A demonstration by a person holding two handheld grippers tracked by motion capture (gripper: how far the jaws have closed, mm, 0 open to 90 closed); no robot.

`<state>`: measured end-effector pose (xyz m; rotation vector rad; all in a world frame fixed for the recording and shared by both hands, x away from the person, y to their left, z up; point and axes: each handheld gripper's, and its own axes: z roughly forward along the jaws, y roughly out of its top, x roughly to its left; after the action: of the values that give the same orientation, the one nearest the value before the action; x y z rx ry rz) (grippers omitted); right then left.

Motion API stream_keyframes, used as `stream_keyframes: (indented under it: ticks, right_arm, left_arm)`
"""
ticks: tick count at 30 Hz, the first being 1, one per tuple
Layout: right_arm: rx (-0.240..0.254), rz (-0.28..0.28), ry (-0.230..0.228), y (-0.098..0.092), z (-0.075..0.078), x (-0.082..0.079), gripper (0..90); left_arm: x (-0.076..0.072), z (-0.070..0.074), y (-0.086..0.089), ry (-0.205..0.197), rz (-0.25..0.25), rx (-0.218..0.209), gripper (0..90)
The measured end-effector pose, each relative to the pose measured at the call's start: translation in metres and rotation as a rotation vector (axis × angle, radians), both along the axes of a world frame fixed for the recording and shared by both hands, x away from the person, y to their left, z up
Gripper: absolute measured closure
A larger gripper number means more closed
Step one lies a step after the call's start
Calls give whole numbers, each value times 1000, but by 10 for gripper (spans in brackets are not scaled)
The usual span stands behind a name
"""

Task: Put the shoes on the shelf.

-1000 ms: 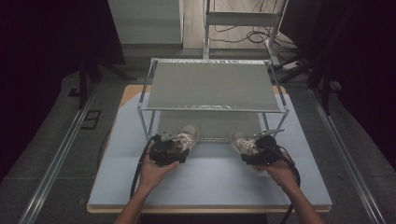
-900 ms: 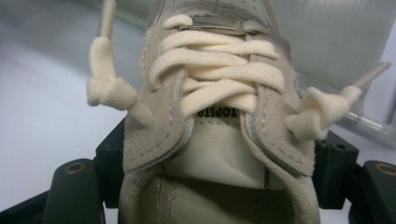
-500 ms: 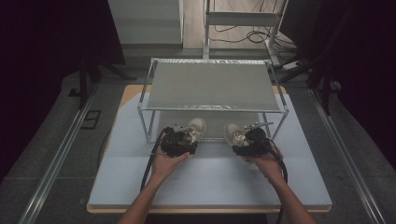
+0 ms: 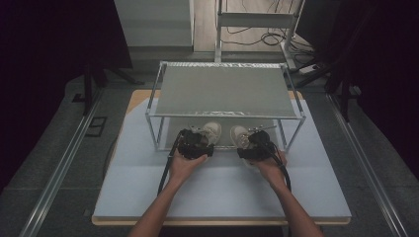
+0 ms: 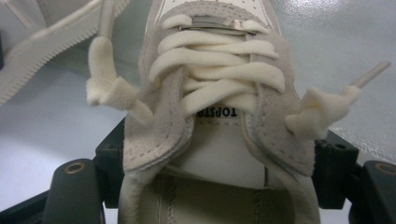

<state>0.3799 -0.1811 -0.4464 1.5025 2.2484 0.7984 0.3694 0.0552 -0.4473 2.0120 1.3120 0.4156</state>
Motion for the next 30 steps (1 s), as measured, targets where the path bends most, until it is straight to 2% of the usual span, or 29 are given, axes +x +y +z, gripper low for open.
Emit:
stream_keyframes:
  ticks: [1,2,3,6,19,25,27,28,30]
  right_arm:
    - [-8,12,-21,0,-1,2,261]
    - [-8,12,-21,0,-1,2,261]
    - [-9,17,-27,0,-2,4,261]
    - [-4,7,-30,2,-4,8,261]
    - [25,-49,-38,7,-8,19,260]
    - [0,-66,-19,14,-9,22,260]
    - [12,-92,13,19,-7,22,259]
    - [-5,-50,-26,17,-8,26,259]
    - [-2,-63,-19,18,-8,27,258]
  left_arm:
    - [1,0,-1,3,10,1,299]
    - [1,0,-1,3,10,1,299]
    - [6,0,3,-28,-46,46,299]
    - [12,0,2,-32,-39,53,300]
    - [21,-7,-11,-22,-31,56,306]
    - [22,-9,-15,-13,-33,56,311]
    - [23,-10,-15,-14,-30,57,312]
    - [24,-11,-17,-7,-24,47,312]
    - [25,-12,-17,1,-24,48,312]
